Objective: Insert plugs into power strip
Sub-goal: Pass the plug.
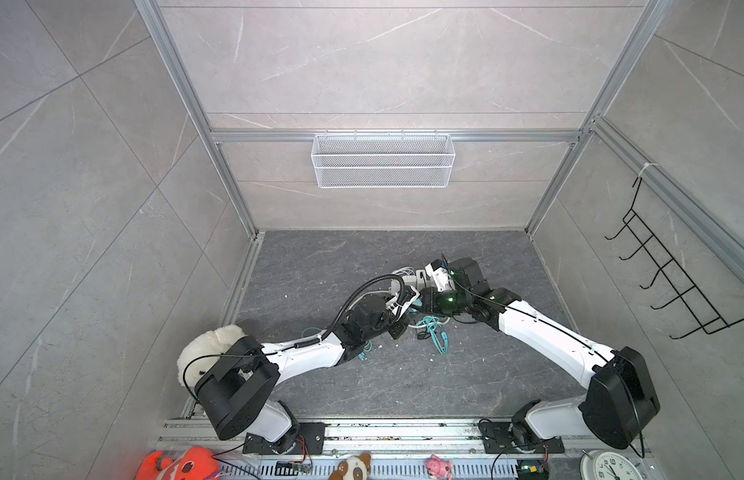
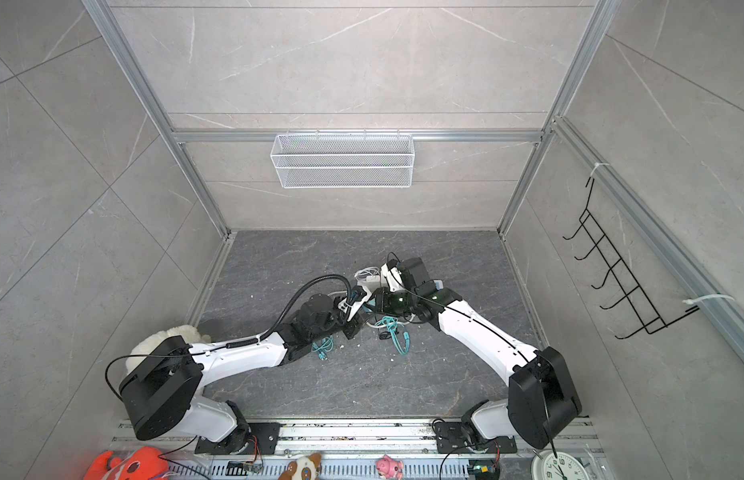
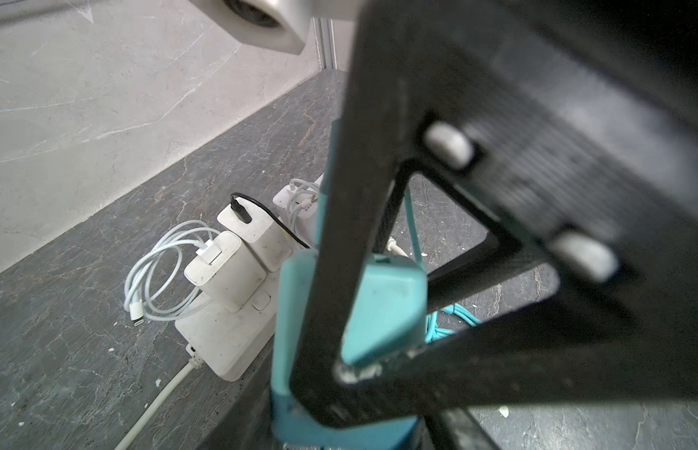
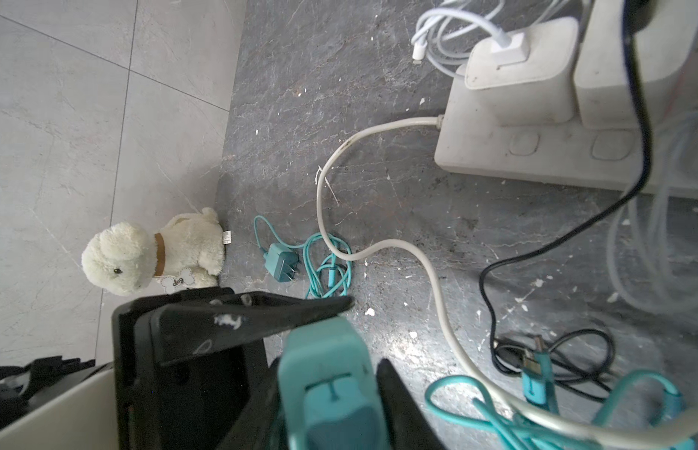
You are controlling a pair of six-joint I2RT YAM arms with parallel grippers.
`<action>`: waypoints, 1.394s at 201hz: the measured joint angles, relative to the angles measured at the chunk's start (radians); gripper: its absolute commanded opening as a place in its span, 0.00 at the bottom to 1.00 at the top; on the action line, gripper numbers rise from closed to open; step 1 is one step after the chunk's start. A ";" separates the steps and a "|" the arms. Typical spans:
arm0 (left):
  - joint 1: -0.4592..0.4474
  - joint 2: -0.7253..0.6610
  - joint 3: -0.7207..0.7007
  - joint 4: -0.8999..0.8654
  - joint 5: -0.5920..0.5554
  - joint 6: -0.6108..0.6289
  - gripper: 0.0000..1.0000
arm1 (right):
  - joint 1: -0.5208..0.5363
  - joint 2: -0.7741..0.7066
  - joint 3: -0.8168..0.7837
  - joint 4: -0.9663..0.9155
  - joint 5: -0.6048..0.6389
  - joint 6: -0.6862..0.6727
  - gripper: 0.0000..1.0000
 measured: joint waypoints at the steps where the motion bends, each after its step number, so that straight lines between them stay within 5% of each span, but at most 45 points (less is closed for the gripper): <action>1: 0.001 0.000 0.000 0.000 0.002 -0.001 0.24 | 0.000 0.000 0.000 0.000 -0.002 -0.003 0.19; 26: 0.008 -0.001 -0.008 0.003 0.018 -0.009 0.32 | -0.001 0.000 -0.010 0.008 -0.010 -0.031 0.10; 43: 0.008 -0.001 -0.008 0.003 0.018 -0.007 0.66 | 0.000 -0.002 -0.010 0.005 -0.005 -0.042 0.07; 56: 0.003 -0.001 -0.008 0.001 0.008 -0.002 0.79 | 0.002 -0.010 -0.010 -0.019 0.025 -0.041 0.07; 97: -0.001 -0.013 0.036 -0.131 -0.003 0.065 0.83 | -0.002 -0.060 -0.009 -0.193 0.218 -0.080 0.07; 144: -0.003 -0.022 0.047 -0.262 -0.040 0.132 0.81 | -0.023 -0.137 -0.016 -0.285 0.295 -0.096 0.07; 280: -0.066 0.390 0.202 -0.174 0.098 0.188 0.75 | -0.051 -0.260 -0.091 -0.398 0.351 -0.093 0.08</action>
